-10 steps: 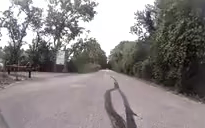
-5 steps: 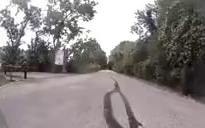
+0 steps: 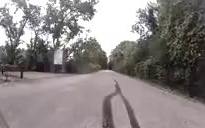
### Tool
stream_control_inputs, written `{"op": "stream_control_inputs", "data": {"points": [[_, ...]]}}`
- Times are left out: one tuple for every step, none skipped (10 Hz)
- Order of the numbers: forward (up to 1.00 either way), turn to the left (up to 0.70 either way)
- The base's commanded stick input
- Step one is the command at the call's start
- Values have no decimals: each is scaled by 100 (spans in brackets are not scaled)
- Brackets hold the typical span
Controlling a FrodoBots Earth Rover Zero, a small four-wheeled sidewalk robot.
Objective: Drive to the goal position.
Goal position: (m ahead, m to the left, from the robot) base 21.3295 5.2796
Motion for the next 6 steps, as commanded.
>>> {"op": "stream_control_inputs", "data": {"points": [[50,0],[50,0],[50,0],[50,0],[50,0],[50,0]]}}
